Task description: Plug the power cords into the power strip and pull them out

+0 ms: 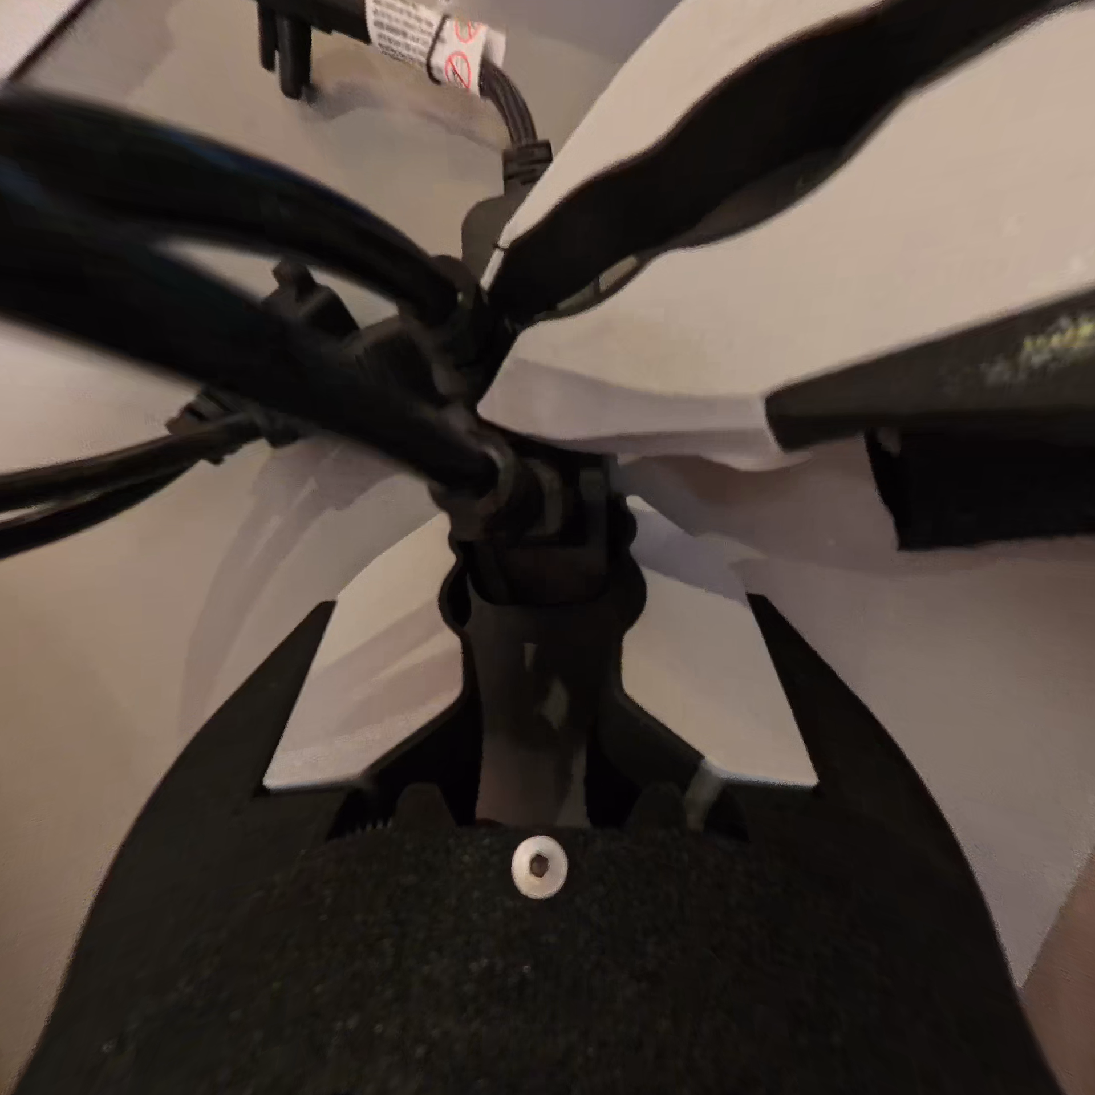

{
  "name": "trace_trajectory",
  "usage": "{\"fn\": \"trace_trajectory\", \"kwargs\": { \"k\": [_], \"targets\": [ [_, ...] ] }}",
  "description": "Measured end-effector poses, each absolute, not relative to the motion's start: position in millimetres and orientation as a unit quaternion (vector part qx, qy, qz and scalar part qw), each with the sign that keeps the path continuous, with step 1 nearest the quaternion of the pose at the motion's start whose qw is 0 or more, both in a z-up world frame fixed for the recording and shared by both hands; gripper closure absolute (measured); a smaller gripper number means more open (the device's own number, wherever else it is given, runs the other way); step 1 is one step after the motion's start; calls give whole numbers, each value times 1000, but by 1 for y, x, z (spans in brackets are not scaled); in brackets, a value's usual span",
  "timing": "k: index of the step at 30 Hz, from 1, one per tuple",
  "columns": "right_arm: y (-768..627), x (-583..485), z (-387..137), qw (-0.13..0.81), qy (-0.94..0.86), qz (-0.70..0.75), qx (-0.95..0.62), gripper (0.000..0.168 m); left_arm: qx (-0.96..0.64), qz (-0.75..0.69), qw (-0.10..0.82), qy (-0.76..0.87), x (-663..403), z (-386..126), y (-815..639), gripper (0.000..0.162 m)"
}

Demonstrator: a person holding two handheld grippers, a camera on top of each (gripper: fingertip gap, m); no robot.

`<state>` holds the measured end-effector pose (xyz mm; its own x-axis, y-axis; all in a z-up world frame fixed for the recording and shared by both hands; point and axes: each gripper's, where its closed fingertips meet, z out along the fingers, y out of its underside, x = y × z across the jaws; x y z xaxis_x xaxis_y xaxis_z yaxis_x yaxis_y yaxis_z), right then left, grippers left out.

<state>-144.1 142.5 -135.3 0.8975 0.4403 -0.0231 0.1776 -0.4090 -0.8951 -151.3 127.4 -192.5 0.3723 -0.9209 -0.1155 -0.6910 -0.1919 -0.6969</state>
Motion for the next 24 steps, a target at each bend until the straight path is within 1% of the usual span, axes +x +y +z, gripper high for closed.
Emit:
{"fn": "trace_trajectory", "kwargs": {
  "k": [3, 7, 13, 14, 16, 18, 21, 24],
  "targets": [
    [142, -137, -140, 488, -144, 206, -836, 154, -750, -159, 349, 540, -152, -192, 127, 116],
    [143, -138, -140, 485, -135, 216, -837, 154, -748, -165, 346, 542, -152, -192, 126, 116],
    [145, -144, -137, 513, -188, 127, -828, 154, -752, -174, 338, 539, -153, -193, 126, 116],
    [145, -143, -138, 509, -188, 134, -829, 154, -752, -176, 337, 539, -153, -193, 126, 116],
    [145, -140, -139, 486, -146, 215, -834, 154, -749, -176, 346, 537, -154, -192, 126, 115],
    [144, -140, -139, 473, -126, 252, -835, 154, -747, -173, 347, 540, -153, -192, 126, 116],
    [146, -140, -139, 485, -135, 227, -834, 154, -748, -173, 340, 544, -152, -193, 127, 116],
    [149, -141, -140, 513, -189, 125, -828, 153, -757, -167, 336, 535, -153, -193, 131, 116]
  ]
}}
